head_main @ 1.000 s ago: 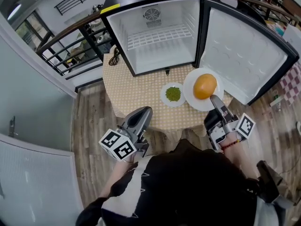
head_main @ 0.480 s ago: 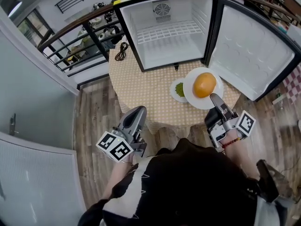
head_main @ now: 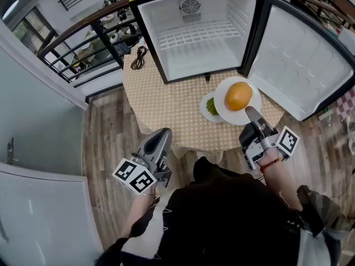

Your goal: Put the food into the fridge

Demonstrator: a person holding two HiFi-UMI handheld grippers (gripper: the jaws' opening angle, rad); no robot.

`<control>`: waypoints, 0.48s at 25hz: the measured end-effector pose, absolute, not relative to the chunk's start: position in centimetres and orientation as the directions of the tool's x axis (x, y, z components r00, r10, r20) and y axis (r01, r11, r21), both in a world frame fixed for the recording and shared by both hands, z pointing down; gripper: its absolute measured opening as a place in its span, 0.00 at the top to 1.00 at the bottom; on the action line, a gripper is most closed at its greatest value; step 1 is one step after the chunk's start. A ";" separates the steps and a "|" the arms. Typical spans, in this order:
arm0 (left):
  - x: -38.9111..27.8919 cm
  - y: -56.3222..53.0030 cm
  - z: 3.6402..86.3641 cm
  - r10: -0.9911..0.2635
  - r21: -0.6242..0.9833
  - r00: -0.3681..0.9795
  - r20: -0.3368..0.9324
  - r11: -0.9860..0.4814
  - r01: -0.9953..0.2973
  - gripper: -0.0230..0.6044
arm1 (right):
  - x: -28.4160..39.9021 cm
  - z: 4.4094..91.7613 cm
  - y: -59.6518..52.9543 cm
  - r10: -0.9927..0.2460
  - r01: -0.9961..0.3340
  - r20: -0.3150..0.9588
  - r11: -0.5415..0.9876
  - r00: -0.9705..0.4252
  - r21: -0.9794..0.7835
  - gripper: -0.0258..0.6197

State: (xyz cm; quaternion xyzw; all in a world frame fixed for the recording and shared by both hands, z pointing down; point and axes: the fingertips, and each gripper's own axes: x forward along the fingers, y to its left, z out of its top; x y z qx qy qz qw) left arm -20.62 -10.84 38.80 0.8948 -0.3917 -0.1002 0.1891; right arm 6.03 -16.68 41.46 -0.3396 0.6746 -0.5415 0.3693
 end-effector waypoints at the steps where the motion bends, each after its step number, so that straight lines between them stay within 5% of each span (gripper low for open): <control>1: -20.9 -11.4 38.8 -0.742 0.417 0.670 -0.031 -0.619 -0.666 0.94 | 5.9 41.7 -17.3 -0.858 -0.061 -0.124 0.177 -0.499 -0.982 0.91; 12: -23.7 -18.9 39.3 -0.768 0.420 0.640 -0.019 -0.586 -0.692 0.94 | 3.3 42.2 -28.1 -0.850 -0.160 -0.066 0.174 -0.522 -0.972 0.91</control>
